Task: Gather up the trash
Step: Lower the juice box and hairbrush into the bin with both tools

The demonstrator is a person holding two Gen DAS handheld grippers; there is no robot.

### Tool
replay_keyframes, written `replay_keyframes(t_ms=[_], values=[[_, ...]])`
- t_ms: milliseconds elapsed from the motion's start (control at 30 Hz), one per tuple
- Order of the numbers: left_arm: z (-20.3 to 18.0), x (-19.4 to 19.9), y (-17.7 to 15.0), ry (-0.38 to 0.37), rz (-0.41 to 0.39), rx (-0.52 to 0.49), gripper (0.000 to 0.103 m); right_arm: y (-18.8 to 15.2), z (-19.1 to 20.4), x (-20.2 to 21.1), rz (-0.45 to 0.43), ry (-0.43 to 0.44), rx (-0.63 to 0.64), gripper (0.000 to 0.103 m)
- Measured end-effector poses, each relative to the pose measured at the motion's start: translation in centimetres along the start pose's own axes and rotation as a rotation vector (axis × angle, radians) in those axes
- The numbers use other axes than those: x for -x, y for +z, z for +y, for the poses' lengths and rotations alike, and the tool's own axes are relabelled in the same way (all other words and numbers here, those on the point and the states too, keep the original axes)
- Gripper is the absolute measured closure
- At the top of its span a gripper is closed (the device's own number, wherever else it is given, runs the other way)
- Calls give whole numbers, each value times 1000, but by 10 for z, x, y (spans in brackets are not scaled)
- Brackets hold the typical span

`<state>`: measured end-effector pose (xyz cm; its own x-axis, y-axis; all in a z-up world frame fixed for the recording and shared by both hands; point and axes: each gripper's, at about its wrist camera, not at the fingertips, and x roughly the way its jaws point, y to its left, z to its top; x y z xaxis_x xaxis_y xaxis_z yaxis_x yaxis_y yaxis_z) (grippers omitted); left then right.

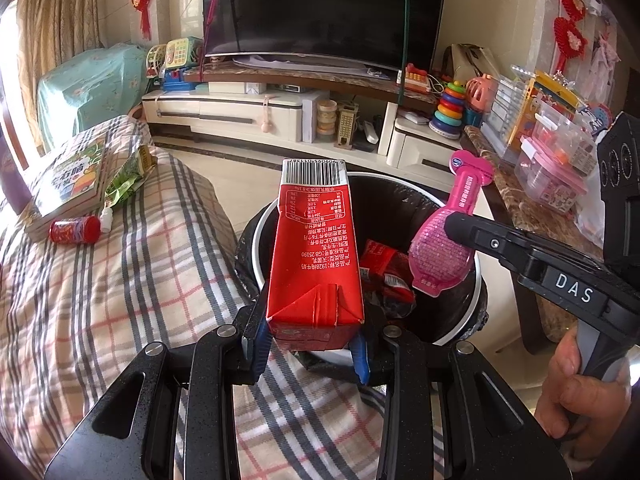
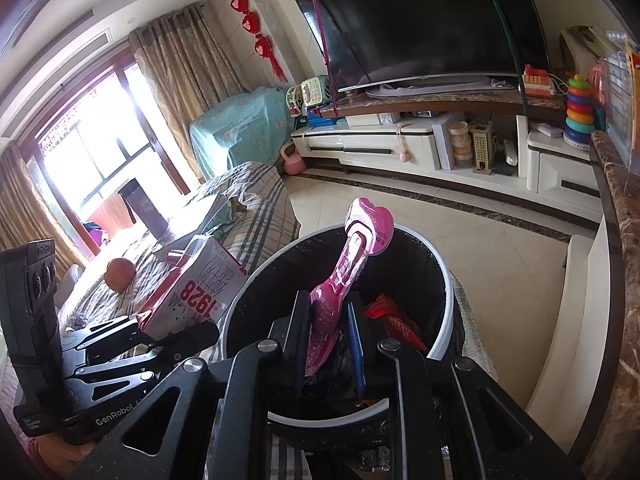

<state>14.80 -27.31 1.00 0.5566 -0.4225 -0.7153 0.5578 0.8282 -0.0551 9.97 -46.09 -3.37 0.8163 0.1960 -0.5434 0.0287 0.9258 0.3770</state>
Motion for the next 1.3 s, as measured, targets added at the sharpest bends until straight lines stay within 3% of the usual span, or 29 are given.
replay_keyframes(t_ms=[1300], values=[[-7, -32, 11, -4, 57, -20, 72, 9, -11, -23, 33, -17, -5, 86]])
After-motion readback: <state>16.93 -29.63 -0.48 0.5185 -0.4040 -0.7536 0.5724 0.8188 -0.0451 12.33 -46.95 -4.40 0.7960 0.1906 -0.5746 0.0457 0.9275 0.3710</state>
